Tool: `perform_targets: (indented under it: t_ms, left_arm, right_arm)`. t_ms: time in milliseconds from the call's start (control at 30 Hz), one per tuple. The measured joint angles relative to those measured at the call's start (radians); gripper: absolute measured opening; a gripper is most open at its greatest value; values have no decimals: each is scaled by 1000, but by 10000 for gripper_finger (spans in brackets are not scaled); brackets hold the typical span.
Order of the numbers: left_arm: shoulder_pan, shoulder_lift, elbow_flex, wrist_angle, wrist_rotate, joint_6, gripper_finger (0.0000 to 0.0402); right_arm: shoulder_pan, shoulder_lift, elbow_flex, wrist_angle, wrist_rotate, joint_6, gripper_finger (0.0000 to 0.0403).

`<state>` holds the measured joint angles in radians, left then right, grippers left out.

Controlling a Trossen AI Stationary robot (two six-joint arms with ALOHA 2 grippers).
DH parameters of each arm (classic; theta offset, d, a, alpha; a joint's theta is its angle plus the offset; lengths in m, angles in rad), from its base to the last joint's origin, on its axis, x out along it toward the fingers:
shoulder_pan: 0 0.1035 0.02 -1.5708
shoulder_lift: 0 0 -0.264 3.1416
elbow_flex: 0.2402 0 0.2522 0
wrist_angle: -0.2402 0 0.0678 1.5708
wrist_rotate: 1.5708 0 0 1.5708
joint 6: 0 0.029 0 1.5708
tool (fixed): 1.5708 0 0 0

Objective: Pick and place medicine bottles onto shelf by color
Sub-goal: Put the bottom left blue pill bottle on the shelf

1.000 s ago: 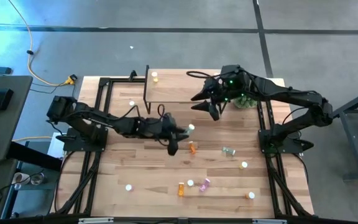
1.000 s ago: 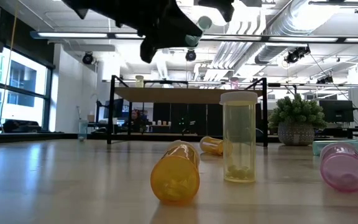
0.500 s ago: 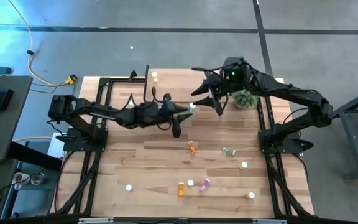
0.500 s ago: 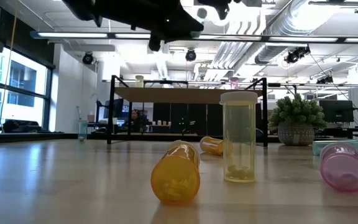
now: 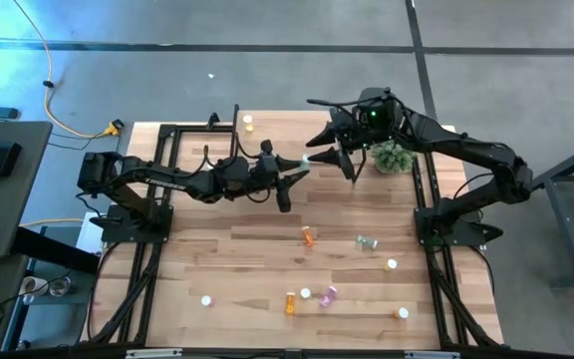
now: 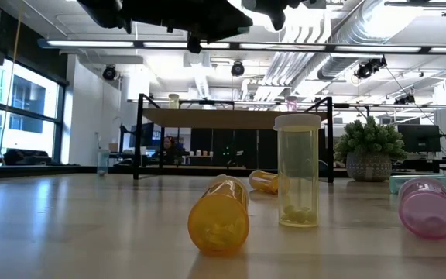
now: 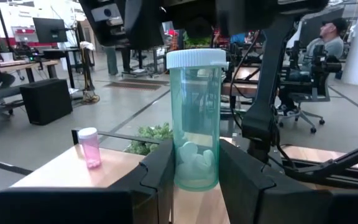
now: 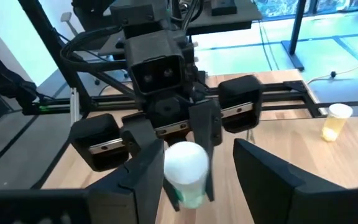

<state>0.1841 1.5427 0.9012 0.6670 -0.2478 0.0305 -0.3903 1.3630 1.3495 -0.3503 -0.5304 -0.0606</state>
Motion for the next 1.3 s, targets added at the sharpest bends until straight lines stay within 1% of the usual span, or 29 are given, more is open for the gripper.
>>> perform_targets:
  t_ms: [233,367,433,533,700,800,1000,1133,1300]
  left_arm:
    - [-1,0,0,4,2,-1,97]
    - [-2,-4,0,10,2,-1,97]
    - [-2,-5,0,10,2,-1,97]
    - [-2,-5,0,11,2,-1,97]
    - [-2,-5,0,11,2,-2,97]
    - [-2,-5,0,11,1,-1,97]
    - [-2,-5,0,8,1,-2,97]
    - [-3,-5,0,2,-39,-67,98]
    - [-1,-6,0,-18,-48,-84,119]
  right_arm:
    - [44,16,0,5,13,0,184]
    - [58,27,0,-2,62,0,184]
    - [60,29,0,-7,66,1,179]
    - [60,28,0,-5,66,1,161]
    - [60,28,0,-8,64,1,118]
    - [60,28,0,-11,65,1,104]
    - [60,28,0,-15,65,4,106]
    - [60,28,0,-18,67,12,106]
    - [57,28,0,-21,116,10,107]
